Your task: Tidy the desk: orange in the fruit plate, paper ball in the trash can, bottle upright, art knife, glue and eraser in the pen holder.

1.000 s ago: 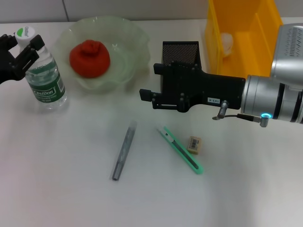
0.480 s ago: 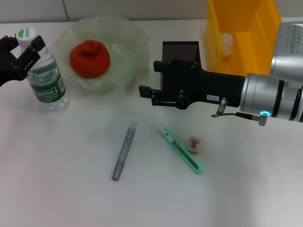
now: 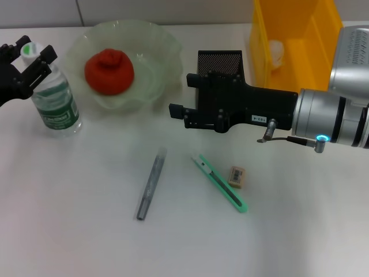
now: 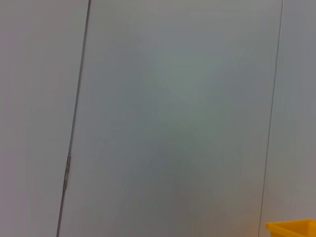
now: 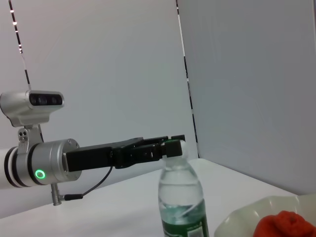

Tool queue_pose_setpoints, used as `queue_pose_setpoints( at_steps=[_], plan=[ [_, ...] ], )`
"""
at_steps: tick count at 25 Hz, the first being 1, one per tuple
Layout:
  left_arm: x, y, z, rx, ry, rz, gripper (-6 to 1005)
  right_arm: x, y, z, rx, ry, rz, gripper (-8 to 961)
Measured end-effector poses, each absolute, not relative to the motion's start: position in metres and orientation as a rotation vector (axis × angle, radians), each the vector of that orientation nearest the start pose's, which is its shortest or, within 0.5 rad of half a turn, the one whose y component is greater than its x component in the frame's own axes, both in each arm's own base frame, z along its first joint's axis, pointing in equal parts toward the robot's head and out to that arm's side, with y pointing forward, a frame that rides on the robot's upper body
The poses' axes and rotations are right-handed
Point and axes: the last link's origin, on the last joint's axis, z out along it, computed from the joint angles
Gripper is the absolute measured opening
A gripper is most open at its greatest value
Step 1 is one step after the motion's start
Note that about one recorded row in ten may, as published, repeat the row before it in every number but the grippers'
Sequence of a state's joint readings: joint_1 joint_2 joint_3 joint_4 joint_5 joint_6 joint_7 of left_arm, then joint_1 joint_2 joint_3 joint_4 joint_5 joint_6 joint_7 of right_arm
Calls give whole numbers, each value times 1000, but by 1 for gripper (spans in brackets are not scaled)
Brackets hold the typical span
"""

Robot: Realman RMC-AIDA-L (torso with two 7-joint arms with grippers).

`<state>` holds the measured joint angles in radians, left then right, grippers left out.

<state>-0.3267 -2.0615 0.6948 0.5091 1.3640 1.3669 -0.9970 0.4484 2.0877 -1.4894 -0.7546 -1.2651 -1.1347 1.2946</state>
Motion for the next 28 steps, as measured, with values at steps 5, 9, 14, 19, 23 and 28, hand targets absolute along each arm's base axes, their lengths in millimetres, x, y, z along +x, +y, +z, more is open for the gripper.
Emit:
queue_pose_setpoints(
  at_steps=[5,9,14,19,23,28],
  plan=[
    [-321,317,47,-2027,-554,-929,573,190,339,-63,-2670,437,862,799],
    [-320,317,49,-2027,-544,-940,607,190,339,-63,-2670,438,862,800],
    [-317,314,55,-2026,-517,-974,650,190,339,-63,-2670,438,862,800],
    [-312,308,65,-2015,-456,-1043,693,190,339,-63,-2671,438,862,800],
    [-300,297,71,-2033,-372,-1154,731,190,339,-63,-2671,437,865,799],
    [-281,281,71,-2136,-283,-1299,794,191,339,-62,-2667,440,870,799]
  ],
)
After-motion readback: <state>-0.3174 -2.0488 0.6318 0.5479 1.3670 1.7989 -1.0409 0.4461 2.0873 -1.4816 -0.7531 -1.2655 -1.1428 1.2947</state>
